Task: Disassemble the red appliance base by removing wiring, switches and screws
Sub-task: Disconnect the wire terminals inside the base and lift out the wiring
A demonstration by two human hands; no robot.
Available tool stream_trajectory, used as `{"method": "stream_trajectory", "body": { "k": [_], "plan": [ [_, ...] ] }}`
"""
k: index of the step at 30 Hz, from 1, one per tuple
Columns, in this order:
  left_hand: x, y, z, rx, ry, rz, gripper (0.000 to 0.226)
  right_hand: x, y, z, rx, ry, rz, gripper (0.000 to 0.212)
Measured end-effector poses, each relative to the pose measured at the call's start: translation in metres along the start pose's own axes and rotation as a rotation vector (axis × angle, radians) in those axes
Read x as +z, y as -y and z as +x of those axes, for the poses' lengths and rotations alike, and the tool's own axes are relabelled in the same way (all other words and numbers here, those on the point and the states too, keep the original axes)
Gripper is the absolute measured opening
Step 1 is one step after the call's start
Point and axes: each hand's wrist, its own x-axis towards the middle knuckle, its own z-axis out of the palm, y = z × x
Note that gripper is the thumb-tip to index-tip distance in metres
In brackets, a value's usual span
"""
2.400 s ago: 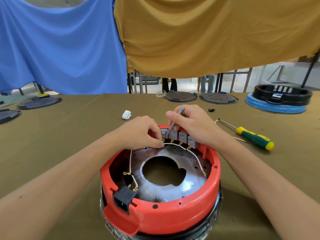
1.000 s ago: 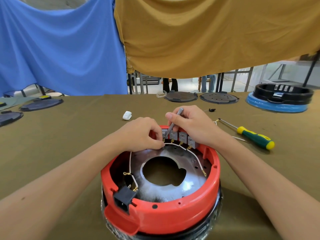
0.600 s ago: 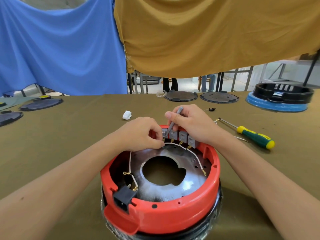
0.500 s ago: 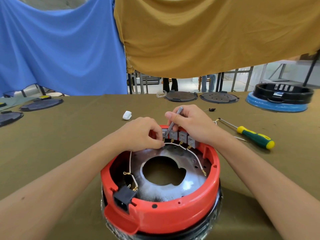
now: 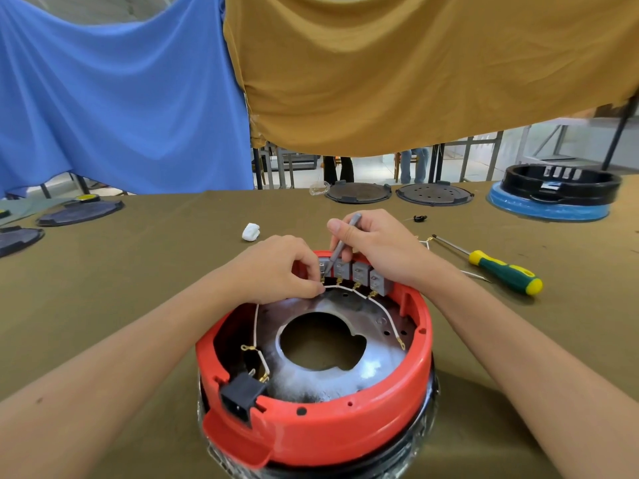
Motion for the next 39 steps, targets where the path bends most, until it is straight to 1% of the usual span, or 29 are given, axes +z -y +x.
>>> {"method": "stream_trajectory", "body": {
  "k": [4,9,19,22,26,31,39],
  "plan": [
    [0.0000,0.0003,-0.0005,-0.004,0.002,-0.009,0.014,0.0001,-0.0012,-0.0023,-0.016,-0.023,-0.002,0.041],
    [0.0005,0.0000,-0.0011,0.005,-0.007,-0.014,0.016,0.0006,0.0005,-0.0030,-0.048,-0.028,-0.079,0.037],
    [-0.0003,-0.0006,-0.0005,0.004,-0.001,-0.002,0.018,0.0003,-0.0001,0.0013,0.011,-0.009,-0.017,0.040],
    [-0.0007,-0.0010,-0.0009,0.001,0.002,-0.002,0.020,0.0005,-0.0006,-0.0014,0.001,-0.012,0.000,0.039],
    [-0.0005,-0.0015,-0.0012,0.006,-0.003,-0.009,0.021,0.0009,-0.0005,-0.0032,-0.018,-0.033,-0.059,0.038],
    [-0.0002,-0.0008,-0.0009,0.007,-0.010,-0.007,0.021,0.0006,0.0025,-0.0031,-0.004,0.009,-0.077,0.038],
    [0.0000,-0.0005,-0.0009,0.009,-0.011,-0.011,0.018,0.0017,-0.0005,-0.0030,-0.042,-0.040,-0.044,0.036]
  ]
}}
